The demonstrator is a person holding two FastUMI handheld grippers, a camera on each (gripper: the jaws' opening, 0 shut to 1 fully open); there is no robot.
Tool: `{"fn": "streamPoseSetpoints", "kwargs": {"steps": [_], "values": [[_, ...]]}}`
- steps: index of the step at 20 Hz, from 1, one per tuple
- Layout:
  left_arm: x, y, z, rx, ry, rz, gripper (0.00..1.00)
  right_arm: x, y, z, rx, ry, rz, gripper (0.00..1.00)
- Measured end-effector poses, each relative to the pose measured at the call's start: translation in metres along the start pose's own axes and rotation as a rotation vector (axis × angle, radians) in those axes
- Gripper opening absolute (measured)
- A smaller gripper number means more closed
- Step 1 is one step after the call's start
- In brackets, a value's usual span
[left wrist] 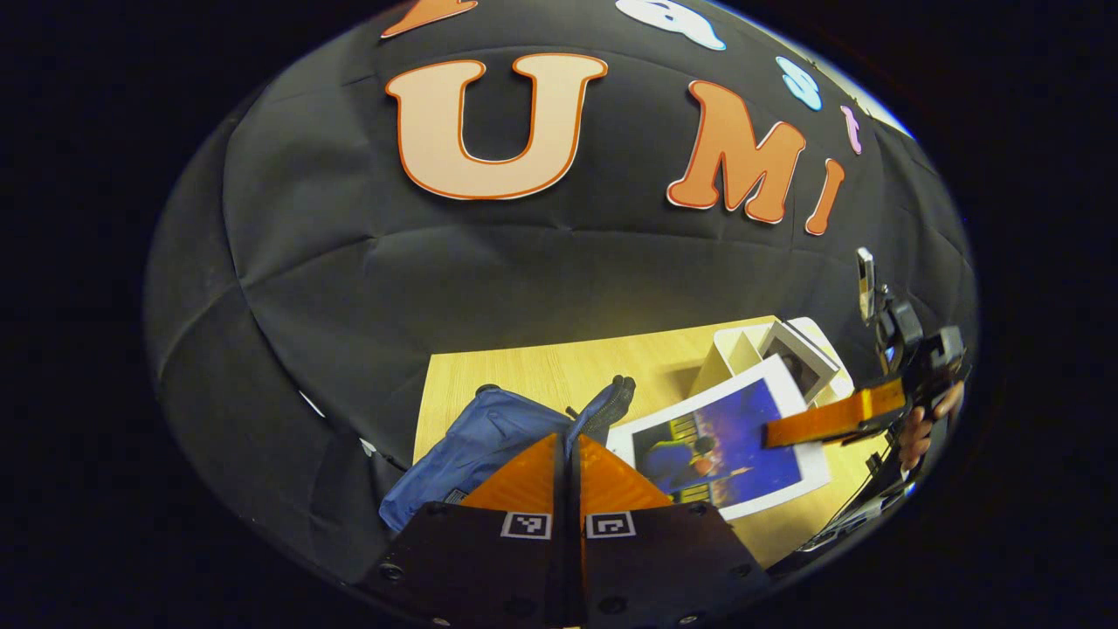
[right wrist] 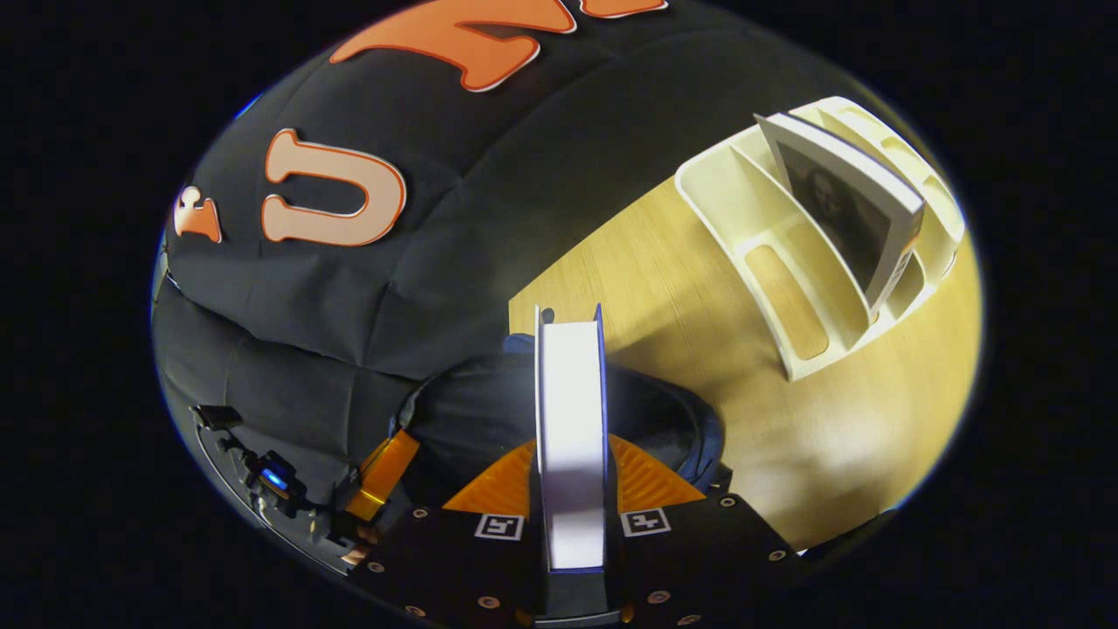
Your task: Open the schoolbag, grab two books from the bookshelf and put them into the schoolbag.
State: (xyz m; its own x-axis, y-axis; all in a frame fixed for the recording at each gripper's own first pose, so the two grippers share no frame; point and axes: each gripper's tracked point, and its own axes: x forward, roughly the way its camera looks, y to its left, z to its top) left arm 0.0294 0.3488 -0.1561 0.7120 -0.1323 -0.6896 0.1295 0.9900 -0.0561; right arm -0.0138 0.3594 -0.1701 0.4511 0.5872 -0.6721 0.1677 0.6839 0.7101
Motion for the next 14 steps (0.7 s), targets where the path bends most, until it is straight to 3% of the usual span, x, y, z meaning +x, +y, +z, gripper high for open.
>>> {"fn": "streamPoseSetpoints", "kwargs": {"steps": [8, 14], "values": [[0.003, -0.028, -0.007, 0.005, 0.025, -0.072, 0.0, 0.069, 0.005, -0.038, 0.141, -0.028, 0.072, 0.26], [0.005, -0.054, -0.01, 0.013, 0.055, -0.131, 0.0, 0.113, 0.007, -0.048, 0.17, -0.055, 0.095, 0.26]]}}
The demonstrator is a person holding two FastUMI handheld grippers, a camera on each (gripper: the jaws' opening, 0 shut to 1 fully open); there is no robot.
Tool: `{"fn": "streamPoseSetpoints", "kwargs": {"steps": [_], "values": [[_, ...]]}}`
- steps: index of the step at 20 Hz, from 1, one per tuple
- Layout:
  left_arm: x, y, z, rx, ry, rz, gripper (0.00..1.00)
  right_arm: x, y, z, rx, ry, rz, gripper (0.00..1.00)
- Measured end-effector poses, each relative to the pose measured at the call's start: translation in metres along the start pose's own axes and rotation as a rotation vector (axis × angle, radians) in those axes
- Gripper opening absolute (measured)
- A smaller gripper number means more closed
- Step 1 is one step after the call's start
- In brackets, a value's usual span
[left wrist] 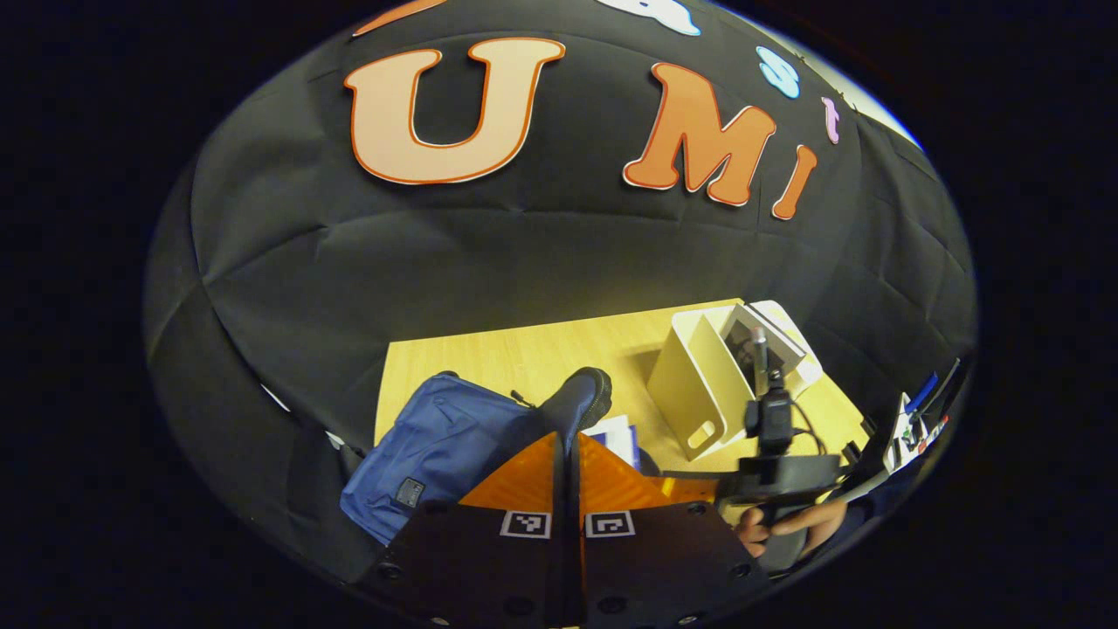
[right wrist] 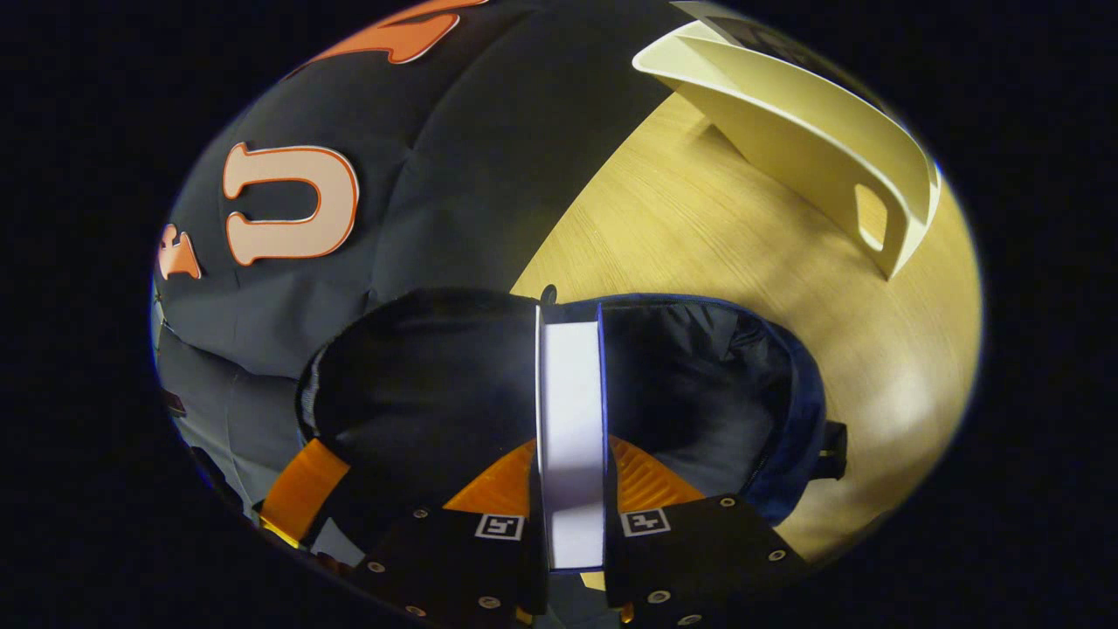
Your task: Open the schoolbag, grab two books from the bookshelf and put them into the schoolbag.
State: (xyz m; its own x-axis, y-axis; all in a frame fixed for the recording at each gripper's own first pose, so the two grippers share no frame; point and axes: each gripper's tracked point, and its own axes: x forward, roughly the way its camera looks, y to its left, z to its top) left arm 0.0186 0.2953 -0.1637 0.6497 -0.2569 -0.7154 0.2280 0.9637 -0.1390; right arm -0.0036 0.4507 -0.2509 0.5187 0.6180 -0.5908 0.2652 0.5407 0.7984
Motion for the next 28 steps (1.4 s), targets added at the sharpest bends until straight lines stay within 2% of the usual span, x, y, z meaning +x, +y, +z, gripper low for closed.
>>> {"fn": "streamPoseSetpoints", "kwargs": {"steps": [3, 4, 5, 7, 8, 9, 11, 12, 15, 16, 18, 20, 22, 28], "values": [[0.003, -0.011, -0.006, -0.005, 0.013, -0.029, 0.0, 0.02, -0.001, -0.005, 0.015, -0.014, 0.013, 0.26], [0.005, -0.015, -0.007, -0.01, 0.018, -0.04, 0.0, 0.025, -0.001, -0.007, 0.018, -0.012, 0.018, 0.36], [0.006, -0.019, -0.008, -0.01, 0.019, -0.048, 0.0, 0.029, 0.0, -0.009, 0.014, -0.014, 0.023, 0.25], [0.008, -0.022, -0.01, -0.003, 0.022, -0.05, 0.0, 0.036, 0.001, -0.01, 0.011, -0.031, 0.024, 0.26], [0.009, -0.023, -0.009, -0.005, 0.025, -0.047, 0.0, 0.041, -0.001, -0.013, 0.015, -0.015, 0.006, 0.29], [0.009, -0.022, -0.011, 0.001, 0.029, -0.039, 0.0, 0.042, -0.007, -0.023, 0.019, 0.033, -0.045, 0.31], [0.008, -0.017, -0.012, 0.003, 0.027, -0.026, 0.0, 0.034, -0.012, -0.028, 0.003, 0.076, -0.095, 0.44], [0.007, -0.016, -0.01, -0.004, 0.019, -0.024, 0.0, 0.027, -0.011, -0.022, -0.019, 0.067, -0.099, 0.72], [0.006, -0.016, -0.013, -0.022, 0.013, -0.021, 0.0, 0.01, -0.015, -0.008, -0.093, 0.053, -0.141, 0.8], [0.007, -0.016, -0.014, -0.026, 0.008, -0.019, 0.0, 0.003, -0.017, -0.001, -0.095, 0.046, -0.151, 0.88], [0.006, -0.016, -0.014, -0.033, 0.002, -0.02, 0.0, -0.013, -0.022, 0.011, -0.104, 0.019, -0.176, 0.94], [0.006, -0.015, -0.016, -0.039, -0.001, -0.019, 0.0, -0.036, -0.019, 0.029, -0.135, -0.027, -0.188, 0.95], [0.006, -0.015, -0.017, -0.036, -0.002, -0.02, 0.01, -0.066, -0.016, 0.064, -0.236, -0.118, -0.219, 0.95], [0.011, -0.021, -0.02, -0.02, 0.0, -0.033, 0.0, -0.141, -0.02, 0.144, -0.46, -0.288, -0.371, 0.96]]}}
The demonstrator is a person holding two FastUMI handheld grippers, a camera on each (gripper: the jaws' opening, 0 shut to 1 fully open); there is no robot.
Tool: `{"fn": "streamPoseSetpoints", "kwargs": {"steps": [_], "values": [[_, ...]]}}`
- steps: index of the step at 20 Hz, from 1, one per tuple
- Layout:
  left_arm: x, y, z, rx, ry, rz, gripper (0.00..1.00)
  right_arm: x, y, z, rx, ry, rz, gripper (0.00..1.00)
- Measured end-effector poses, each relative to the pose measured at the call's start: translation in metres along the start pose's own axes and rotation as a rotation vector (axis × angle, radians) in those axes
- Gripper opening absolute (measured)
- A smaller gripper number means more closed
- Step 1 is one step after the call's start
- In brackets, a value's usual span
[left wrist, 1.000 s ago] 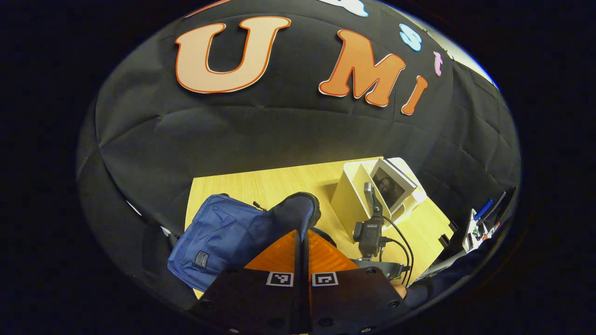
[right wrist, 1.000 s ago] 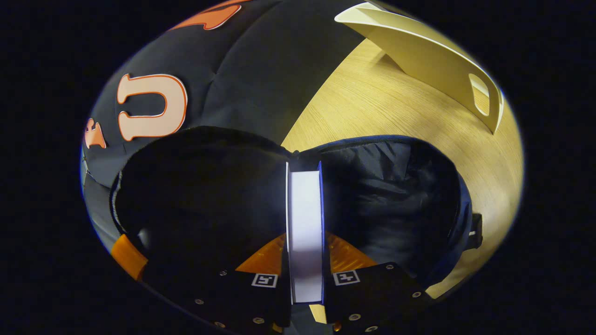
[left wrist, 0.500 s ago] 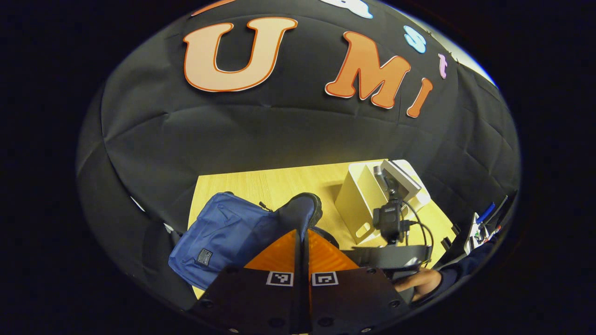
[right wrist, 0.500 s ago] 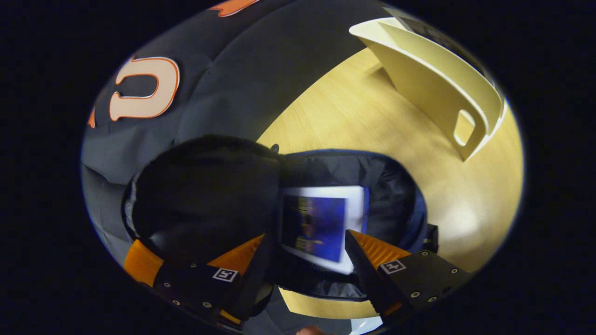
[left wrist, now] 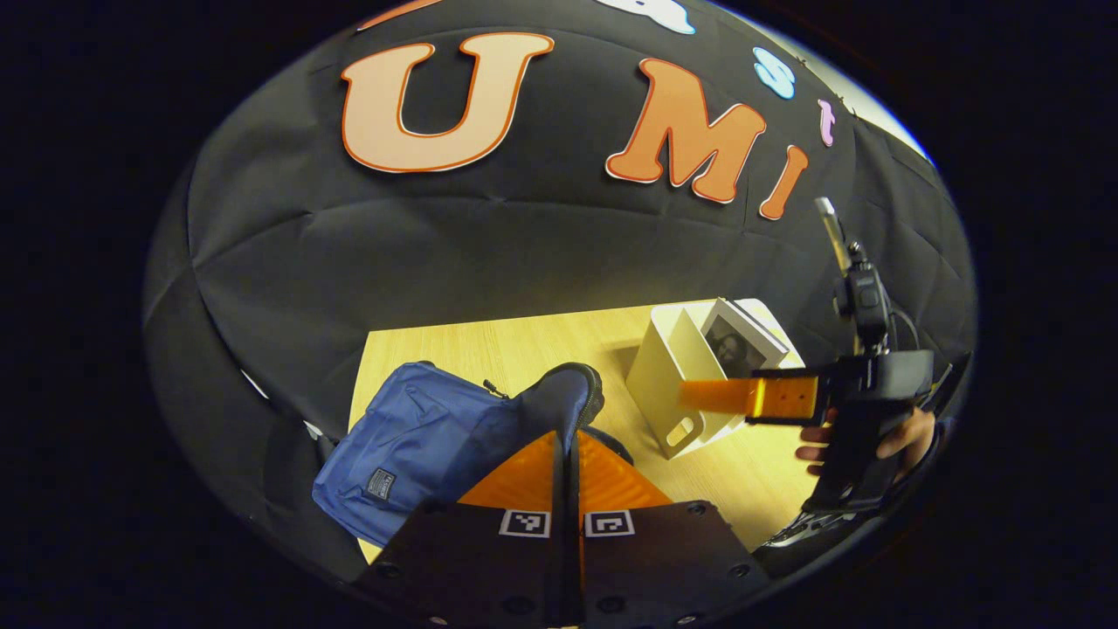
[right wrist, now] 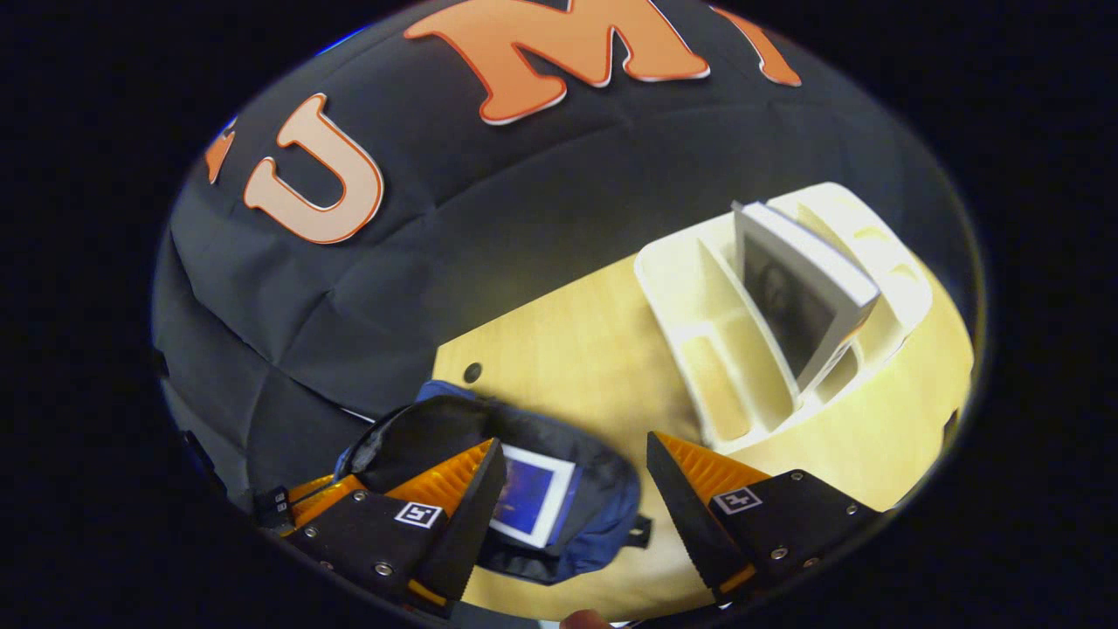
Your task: Open the schoolbag, grab two books from the bookshelf and put them into the schoolbag.
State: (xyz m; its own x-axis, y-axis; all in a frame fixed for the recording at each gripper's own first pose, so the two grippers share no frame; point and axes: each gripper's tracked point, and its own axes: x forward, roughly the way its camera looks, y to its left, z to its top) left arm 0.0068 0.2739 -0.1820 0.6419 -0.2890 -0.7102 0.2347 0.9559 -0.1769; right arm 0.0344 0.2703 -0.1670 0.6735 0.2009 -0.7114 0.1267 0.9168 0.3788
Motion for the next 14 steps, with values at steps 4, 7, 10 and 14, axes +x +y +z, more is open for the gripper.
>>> {"fn": "streamPoseSetpoints", "kwargs": {"steps": [4, 7, 10, 14], "values": [[0.003, -0.002, -0.003, -0.009, 0.0, -0.01, 0.01, -0.014, -0.039, 0.031, -0.079, -0.021, -0.087, 0.97], [0.003, -0.002, -0.004, -0.017, -0.004, -0.013, 0.01, -0.028, -0.061, 0.05, -0.135, 0.003, -0.126, 0.97], [0.002, -0.004, -0.008, -0.018, 0.003, -0.021, 0.0, -0.03, -0.086, 0.082, -0.233, 0.006, -0.184, 0.97], [0.004, -0.006, -0.013, -0.024, 0.009, -0.029, 0.01, -0.023, -0.116, 0.11, -0.309, 0.075, -0.241, 0.97]]}}
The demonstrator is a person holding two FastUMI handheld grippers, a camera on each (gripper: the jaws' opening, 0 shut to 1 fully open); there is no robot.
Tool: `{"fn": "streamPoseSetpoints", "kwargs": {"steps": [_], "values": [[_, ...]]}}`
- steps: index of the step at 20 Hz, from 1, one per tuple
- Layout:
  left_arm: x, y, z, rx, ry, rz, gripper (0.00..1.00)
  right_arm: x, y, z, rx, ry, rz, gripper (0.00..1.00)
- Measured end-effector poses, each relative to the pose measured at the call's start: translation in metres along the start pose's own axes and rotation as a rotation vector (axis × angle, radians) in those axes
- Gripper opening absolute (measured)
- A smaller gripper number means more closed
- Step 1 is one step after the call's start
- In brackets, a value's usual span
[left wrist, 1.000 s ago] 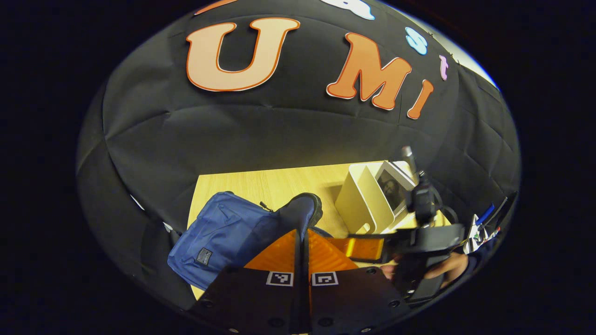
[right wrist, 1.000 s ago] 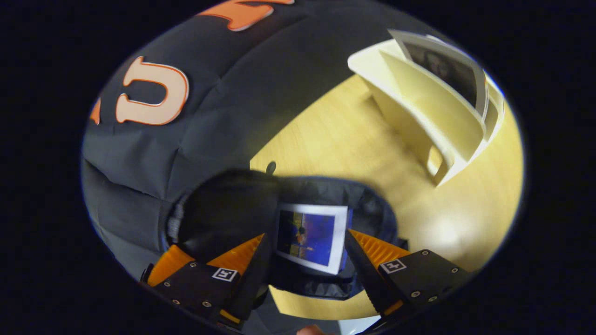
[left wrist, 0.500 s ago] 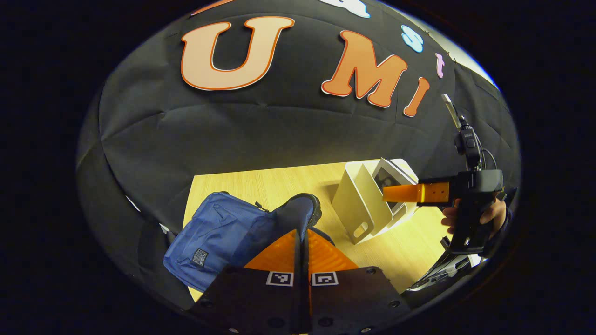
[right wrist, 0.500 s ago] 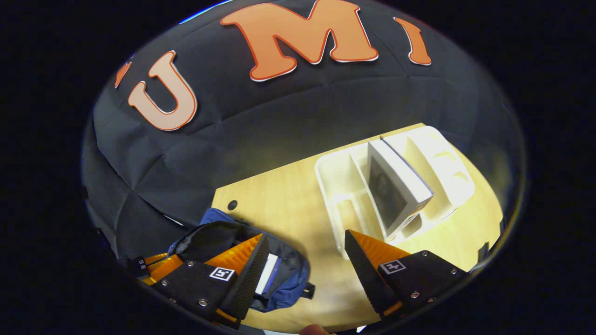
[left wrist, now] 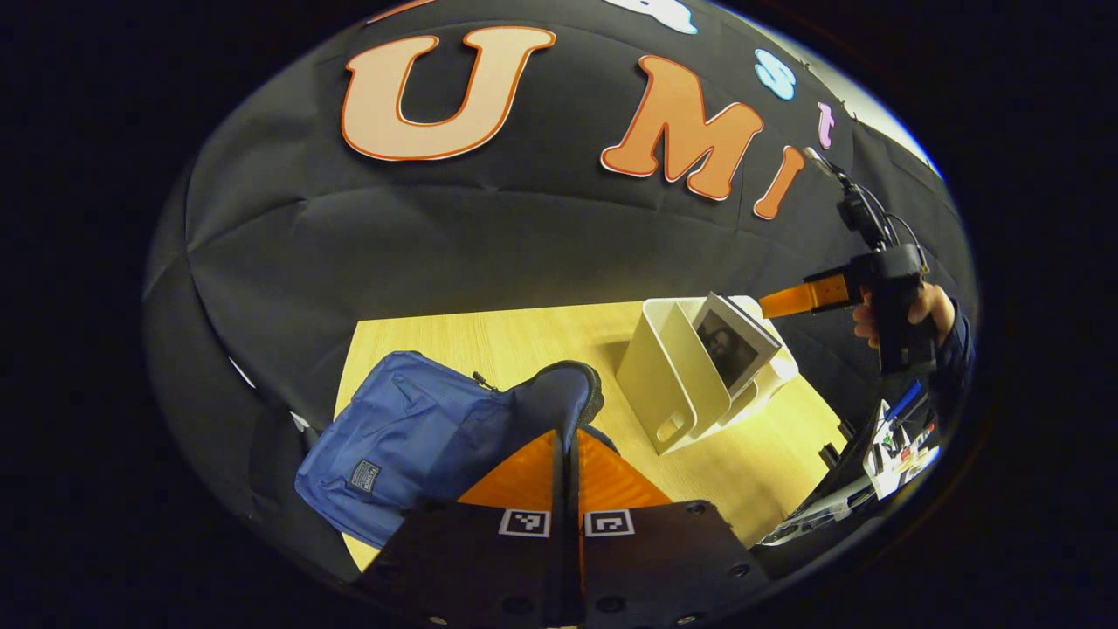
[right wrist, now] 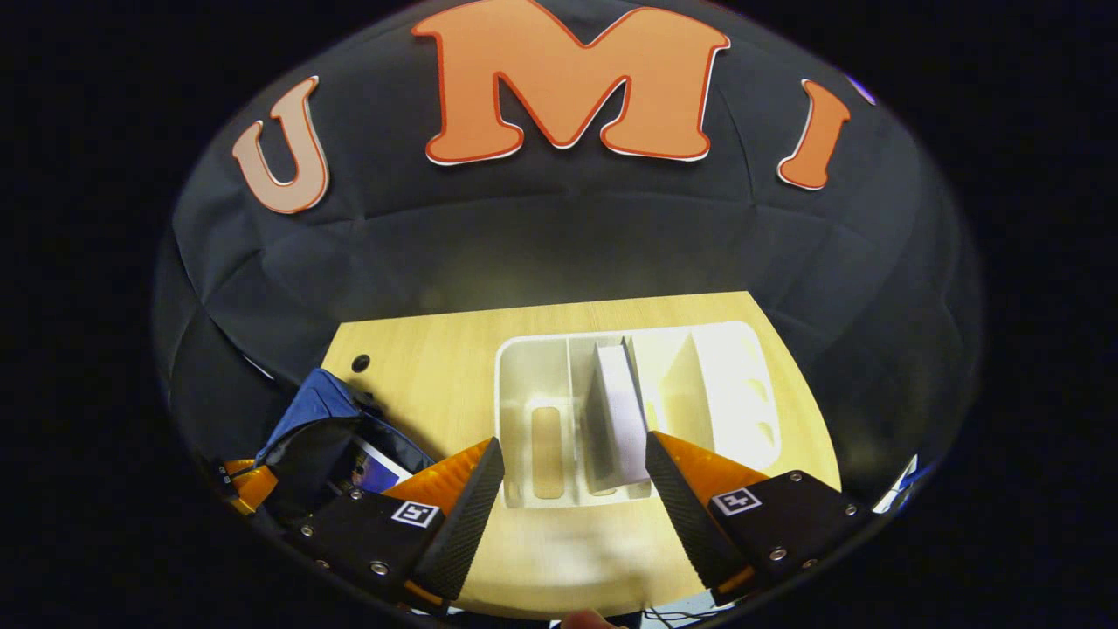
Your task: Open the schoolbag, grab two books from the bookshelf and put them into the schoolbag.
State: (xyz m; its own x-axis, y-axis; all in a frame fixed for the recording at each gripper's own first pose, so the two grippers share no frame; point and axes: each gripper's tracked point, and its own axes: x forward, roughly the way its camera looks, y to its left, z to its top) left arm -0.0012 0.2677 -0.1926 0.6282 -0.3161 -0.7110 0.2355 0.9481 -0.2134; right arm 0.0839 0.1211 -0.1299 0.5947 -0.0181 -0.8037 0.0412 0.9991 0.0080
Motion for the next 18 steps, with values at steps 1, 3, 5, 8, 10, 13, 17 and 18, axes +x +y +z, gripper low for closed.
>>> {"fn": "streamPoseSetpoints", "kwargs": {"steps": [1, 3, 5, 8, 10, 13, 17, 18], "values": [[0.0, 0.0, -0.001, 0.001, 0.002, 0.0, 0.0, 0.009, -0.004, 0.0, -0.006, 0.031, 0.0, 0.97], [0.0, 0.0, -0.003, -0.001, 0.005, -0.003, 0.01, 0.031, -0.009, -0.003, -0.025, 0.092, 0.016, 0.97], [-0.002, -0.001, -0.005, 0.002, 0.01, -0.002, 0.0, 0.049, -0.019, -0.01, -0.032, 0.154, -0.004, 0.97], [-0.001, 0.001, -0.008, -0.007, 0.013, -0.003, 0.0, 0.071, -0.031, -0.017, -0.033, 0.222, -0.038, 0.96], [-0.001, 0.0, -0.011, -0.017, 0.015, -0.005, 0.01, 0.087, -0.037, -0.022, -0.038, 0.281, -0.051, 0.92], [0.0, -0.001, -0.013, -0.027, 0.019, -0.01, 0.01, 0.107, -0.036, -0.032, -0.034, 0.362, -0.031, 0.82], [0.0, -0.002, -0.017, -0.042, 0.016, -0.01, 0.0, 0.124, -0.041, -0.043, -0.032, 0.428, -0.05, 0.53], [0.001, -0.002, -0.018, -0.045, 0.016, -0.01, 0.0, 0.127, -0.041, -0.045, -0.037, 0.443, -0.056, 0.47]]}}
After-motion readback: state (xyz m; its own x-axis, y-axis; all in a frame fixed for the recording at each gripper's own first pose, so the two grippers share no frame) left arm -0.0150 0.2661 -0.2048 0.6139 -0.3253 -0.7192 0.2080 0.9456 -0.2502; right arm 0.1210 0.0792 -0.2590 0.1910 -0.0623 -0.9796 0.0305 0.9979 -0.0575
